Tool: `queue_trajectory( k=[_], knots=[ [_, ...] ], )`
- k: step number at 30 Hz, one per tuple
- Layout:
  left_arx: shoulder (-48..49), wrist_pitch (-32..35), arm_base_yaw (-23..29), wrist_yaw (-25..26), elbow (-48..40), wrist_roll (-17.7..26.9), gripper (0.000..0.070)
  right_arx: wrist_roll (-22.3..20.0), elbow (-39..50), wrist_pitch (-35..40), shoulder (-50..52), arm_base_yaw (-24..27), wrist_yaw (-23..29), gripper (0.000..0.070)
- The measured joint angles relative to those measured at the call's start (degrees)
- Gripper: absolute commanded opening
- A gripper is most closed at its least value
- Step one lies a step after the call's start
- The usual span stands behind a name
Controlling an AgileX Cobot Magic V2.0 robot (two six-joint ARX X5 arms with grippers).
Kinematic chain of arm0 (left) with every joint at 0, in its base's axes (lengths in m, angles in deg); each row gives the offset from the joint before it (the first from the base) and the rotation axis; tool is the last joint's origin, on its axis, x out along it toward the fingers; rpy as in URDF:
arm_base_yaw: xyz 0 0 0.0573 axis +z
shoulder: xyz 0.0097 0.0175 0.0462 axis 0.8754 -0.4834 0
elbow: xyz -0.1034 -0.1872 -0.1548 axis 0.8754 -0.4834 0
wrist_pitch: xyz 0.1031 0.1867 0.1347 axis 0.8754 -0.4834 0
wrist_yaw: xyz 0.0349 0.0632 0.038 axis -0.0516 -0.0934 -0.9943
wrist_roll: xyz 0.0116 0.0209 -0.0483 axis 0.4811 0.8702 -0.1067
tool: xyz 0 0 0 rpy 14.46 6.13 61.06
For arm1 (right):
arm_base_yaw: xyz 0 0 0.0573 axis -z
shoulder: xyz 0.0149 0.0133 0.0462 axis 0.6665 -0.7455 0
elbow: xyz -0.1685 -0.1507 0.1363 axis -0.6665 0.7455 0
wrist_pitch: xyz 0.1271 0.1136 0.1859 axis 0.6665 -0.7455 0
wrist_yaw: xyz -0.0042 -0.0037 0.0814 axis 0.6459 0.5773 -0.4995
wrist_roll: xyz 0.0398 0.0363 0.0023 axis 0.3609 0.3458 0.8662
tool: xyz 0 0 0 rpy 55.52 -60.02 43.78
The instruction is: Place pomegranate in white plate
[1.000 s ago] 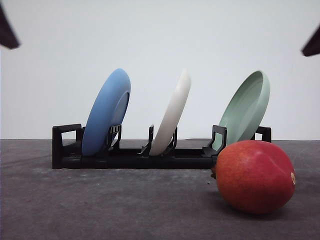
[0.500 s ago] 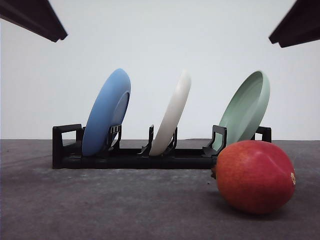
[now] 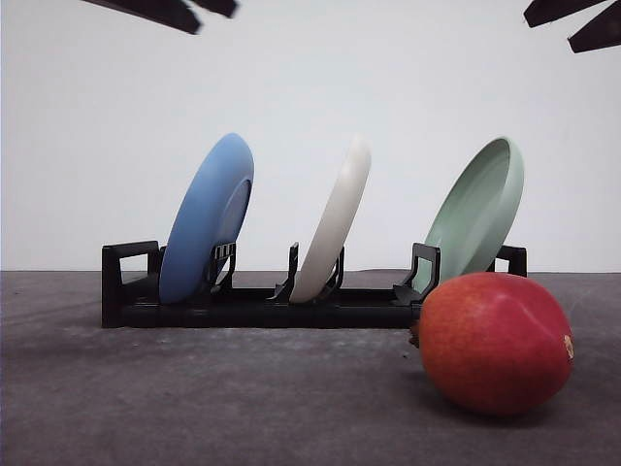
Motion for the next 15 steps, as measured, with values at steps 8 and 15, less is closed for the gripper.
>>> queue_trajectory(
  k=[8, 15],
  knots=[
    [-10.6, 13.31, -5.25, -6.03, 0.02, -4.98, 0.0393, 0.65, 0.0, -0.02, -0.25, 0.0, 0.0, 0.0456],
    [-21.29, 24.19, -7.02, -8.6, 0.8, -11.4, 0.0393, 0.98, 0.0, -0.02, -0.25, 0.01, 0.0, 0.0456]
  ],
)
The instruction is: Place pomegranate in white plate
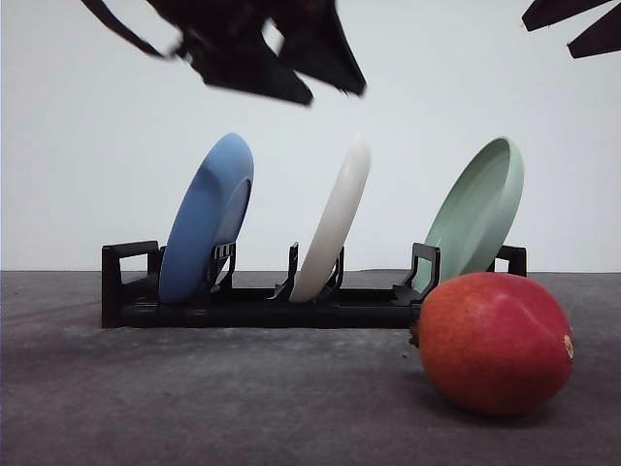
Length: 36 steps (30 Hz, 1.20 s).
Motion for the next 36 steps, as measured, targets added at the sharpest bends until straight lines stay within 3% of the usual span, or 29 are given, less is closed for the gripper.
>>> queue_trajectory(
  k=[10, 17, 18, 22, 24, 30, 36],
  knots=[
    [-13.48, 3.31, 0.02, -7.53, 5.05, -2.83, 0.0391, 0.02, 0.0, 0.0, 0.0, -0.02, 0.0, 0.0456],
    [-18.26, 6.99, 0.04, -8.05, 6.04, -3.1, 0.0377, 0.02, 0.0, 0.0, 0.0, -0.01, 0.0, 0.0456],
    [-18.36, 6.95, 0.04, -8.07, 6.04, -3.1, 0.0354, 0.03, 0.0, 0.0, 0.0, -0.02, 0.0, 0.0456],
    [-18.36, 7.02, 0.04, -8.07, 6.16, -3.11, 0.0071, 0.64, 0.0, 0.0, 0.0, -0.02, 0.0, 0.0456],
    [-18.36, 6.97, 0.04, -8.07, 6.19, -3.15, 0.0, 0.88, 0.0, 0.0, 0.0, 0.0, 0.0, 0.0456],
    [-18.21, 6.76, -0.02, -7.89, 6.23, -4.4, 0.0, 1.05, 0.0, 0.0, 0.0, 0.0, 0.0, 0.0456],
    [-15.01, 6.23, -0.02, -7.87, 6.23, -8.86, 0.0, 1.05, 0.0, 0.0, 0.0, -0.02, 0.0, 0.0456]
  ],
)
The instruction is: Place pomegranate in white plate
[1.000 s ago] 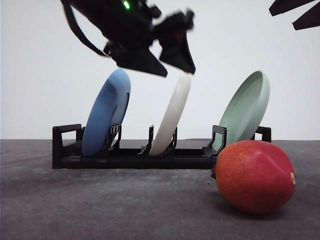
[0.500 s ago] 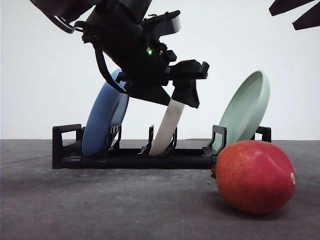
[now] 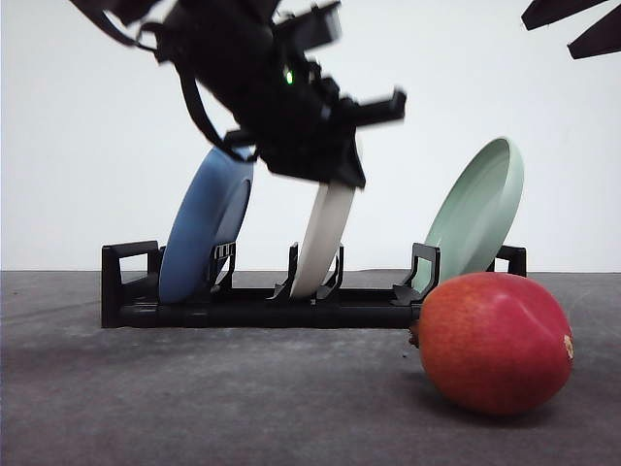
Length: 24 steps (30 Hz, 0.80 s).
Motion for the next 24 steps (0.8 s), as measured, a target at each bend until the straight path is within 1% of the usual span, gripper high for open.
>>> queue_trajectory(
  k=[9, 11, 15, 19, 22, 24],
  knots=[
    [7.31, -0.15, 0.0, 0.28, 0.0, -6.13, 0.0, 0.0, 0.0, 0.0, 0.0, 0.0, 0.0, 0.0456],
    [9.27, -1.39, 0.04, 1.56, 0.0, -8.03, 0.0, 0.0, 0.0, 0.01, 0.0, 0.0, 0.0, 0.0456],
    [13.46, -5.14, 0.04, 5.69, 0.0, -10.89, 0.0, 0.0, 0.0, 0.02, 0.0, 0.0, 0.0, 0.0456],
    [17.81, -11.47, -0.12, 10.36, 0.0, -12.28, 0.0002, 0.0, 0.0, 0.01, 0.0, 0.0, 0.0, 0.0456],
    [20.44, -16.01, -0.72, 11.79, 0.0, -13.23, 0.0003, 0.0, 0.0, 0.0, 0.0, 0.01, 0.0, 0.0456],
    [22.11, -17.17, -1.3, 12.06, -0.19, -13.79, 0.0003, 0.02, 0.0, 0.02, 0.0, 0.0, 0.0, 0.0456]
  ],
)
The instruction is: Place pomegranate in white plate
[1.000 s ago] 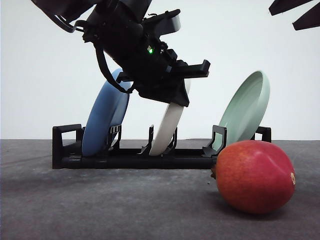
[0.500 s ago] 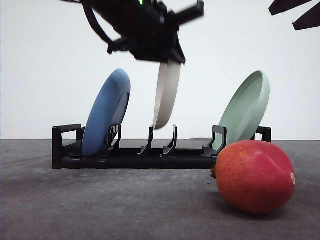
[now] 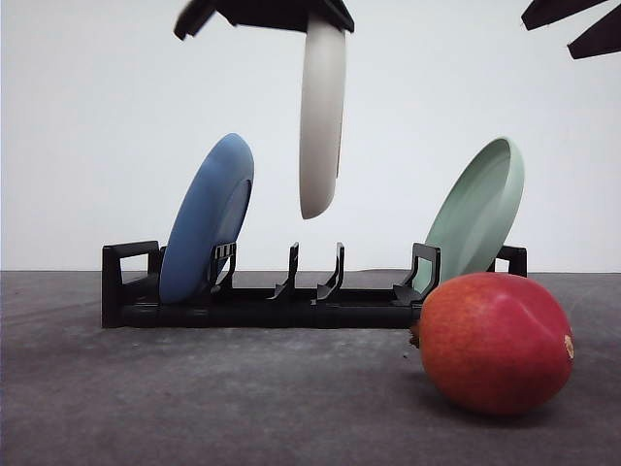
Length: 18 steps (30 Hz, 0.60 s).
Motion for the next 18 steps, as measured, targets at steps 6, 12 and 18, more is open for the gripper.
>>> queue_trajectory(
  k=[6, 12, 18],
  knots=[
    [9.09, 4.91, -1.95, 0.11, -8.17, -0.23, 0.0003, 0.09, 0.0, 0.0, 0.0, 0.0, 0.0, 0.0456],
    [18.08, 7.89, -3.6, -1.31, -19.08, 1.29, 0.0003, 0.41, 0.0, -0.02, 0.0, 0.0, 0.0, 0.0456],
    [22.03, -0.49, -6.88, -6.86, -20.68, 11.55, 0.0003, 0.46, 0.0, -0.02, 0.0, 0.0, 1.33, 0.0456]
  ],
)
